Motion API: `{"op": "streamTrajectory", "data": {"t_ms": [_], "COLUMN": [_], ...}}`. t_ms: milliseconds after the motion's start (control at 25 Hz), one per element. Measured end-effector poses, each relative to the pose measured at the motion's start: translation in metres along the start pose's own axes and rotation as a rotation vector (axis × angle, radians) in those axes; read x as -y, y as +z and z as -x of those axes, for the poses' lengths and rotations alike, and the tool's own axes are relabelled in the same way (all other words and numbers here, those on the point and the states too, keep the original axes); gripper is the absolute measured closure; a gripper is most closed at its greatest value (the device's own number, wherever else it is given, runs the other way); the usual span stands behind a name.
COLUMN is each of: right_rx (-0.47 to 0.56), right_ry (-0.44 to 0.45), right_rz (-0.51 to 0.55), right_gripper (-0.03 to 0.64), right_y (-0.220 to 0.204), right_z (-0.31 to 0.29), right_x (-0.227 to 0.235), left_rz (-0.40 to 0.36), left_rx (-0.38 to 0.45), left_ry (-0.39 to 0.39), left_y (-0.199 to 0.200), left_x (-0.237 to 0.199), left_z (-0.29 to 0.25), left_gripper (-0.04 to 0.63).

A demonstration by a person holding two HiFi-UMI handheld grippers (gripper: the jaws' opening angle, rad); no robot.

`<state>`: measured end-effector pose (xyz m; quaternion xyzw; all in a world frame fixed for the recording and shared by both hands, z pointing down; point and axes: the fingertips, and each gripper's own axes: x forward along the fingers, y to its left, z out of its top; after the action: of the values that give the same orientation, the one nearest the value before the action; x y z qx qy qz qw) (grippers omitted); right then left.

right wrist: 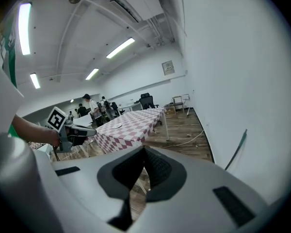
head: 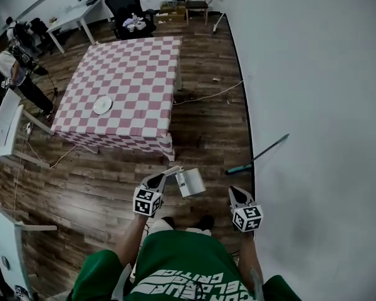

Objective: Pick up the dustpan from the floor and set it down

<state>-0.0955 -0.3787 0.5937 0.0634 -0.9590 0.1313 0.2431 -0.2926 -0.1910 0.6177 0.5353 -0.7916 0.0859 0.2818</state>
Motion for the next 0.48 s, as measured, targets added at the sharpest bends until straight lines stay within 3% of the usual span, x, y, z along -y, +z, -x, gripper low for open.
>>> {"op": "streamTrajectory", "data": {"t_ms": [240, 480], "right_rx": [0.012, 0.004], "right_ry": [0.1, 0.133], "right_rz": [0.047, 0.07], "right_gripper": [0.609, 0.609], "right_y": [0.014, 0.019], "right_z": [-0.022, -0.036], "right_x": [-0.007, -0.015], "left_rz": [0.047, 0.062], "left_rx": [0.046, 0.077], "left_ry": [0.048, 0.058], "left_y": [-0.002, -0.001], "left_x": [0.009, 0.005], "left_z": [0.015, 0.03], "left_gripper": [0.591, 0.591]}}
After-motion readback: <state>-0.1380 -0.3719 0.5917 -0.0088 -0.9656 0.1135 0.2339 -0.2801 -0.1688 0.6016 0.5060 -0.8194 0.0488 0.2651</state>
